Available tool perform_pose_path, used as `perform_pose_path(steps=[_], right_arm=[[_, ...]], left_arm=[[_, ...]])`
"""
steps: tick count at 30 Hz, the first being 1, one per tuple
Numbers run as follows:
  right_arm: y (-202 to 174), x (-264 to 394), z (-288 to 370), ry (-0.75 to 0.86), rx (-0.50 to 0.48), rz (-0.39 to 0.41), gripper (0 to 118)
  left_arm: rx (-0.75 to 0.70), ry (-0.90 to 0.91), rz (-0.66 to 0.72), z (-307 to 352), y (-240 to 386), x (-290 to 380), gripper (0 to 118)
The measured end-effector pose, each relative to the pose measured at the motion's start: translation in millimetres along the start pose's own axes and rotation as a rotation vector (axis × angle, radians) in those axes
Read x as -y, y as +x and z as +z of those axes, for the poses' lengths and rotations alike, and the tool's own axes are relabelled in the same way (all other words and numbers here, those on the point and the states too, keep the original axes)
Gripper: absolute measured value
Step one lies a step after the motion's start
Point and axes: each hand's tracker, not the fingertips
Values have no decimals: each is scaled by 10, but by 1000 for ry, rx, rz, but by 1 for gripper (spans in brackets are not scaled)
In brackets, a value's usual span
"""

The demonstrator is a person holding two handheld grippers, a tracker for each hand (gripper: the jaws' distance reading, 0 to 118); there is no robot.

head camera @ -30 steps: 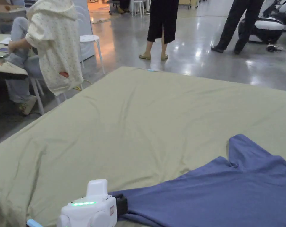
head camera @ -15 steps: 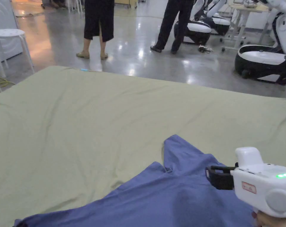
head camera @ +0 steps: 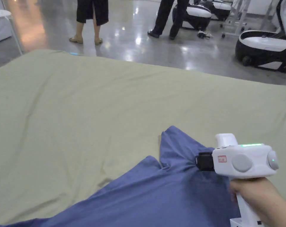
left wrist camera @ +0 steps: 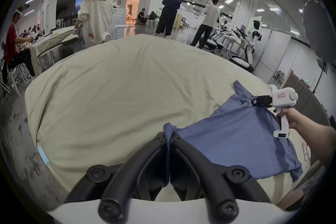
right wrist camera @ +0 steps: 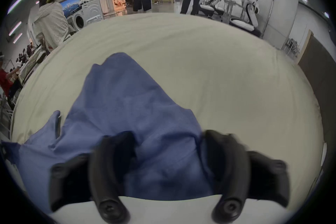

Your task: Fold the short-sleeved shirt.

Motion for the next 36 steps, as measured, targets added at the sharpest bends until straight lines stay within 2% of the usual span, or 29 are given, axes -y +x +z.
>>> perform_pose_path(steps=[1, 2, 3, 7, 10, 15, 20, 23, 26, 28, 31, 36], right_arm=[[-2, 10, 82, 39, 9, 19, 59], [-1, 25, 131, 55, 4, 20, 20], [-35, 47, 187, 62, 11, 14, 4], [-40, 40, 679, 178, 10, -22, 4], [80, 13, 1270, 274, -25, -56, 4], [365, -31, 2665, 457, 33, -37, 4], [667, -83, 4067, 590, 128, -85, 4], [803, -82, 4643, 663, 240, -89, 4], [943, -88, 5057, 713, 262, -150, 4], [987, -85, 5258, 764, 279, -157, 4], [1035, -139, 5465, 797, 279, -178, 4], [1108, -602, 5525, 820, 318, -142, 4]], left_arm=[[11, 3, 9, 5, 8, -14, 0], [15, 4, 10, 14, -17, -10, 0], [18, 7, 13, 35, -17, -17, 0], [47, 22, 20, 202, -8, -124, 0], [49, 68, -35, 356, -29, -319, 0], [129, 181, -40, 626, 20, -929, 0], [215, 285, -210, 845, 465, -1666, 0], [250, 324, -191, 891, 684, -2154, 0], [285, 365, -189, 1003, 903, -2495, 0], [318, 420, -221, 1086, 1023, -2657, 0], [286, 450, -258, 1192, 1199, -2877, 0], [274, 504, -216, 1282, 1398, -3361, 0]])
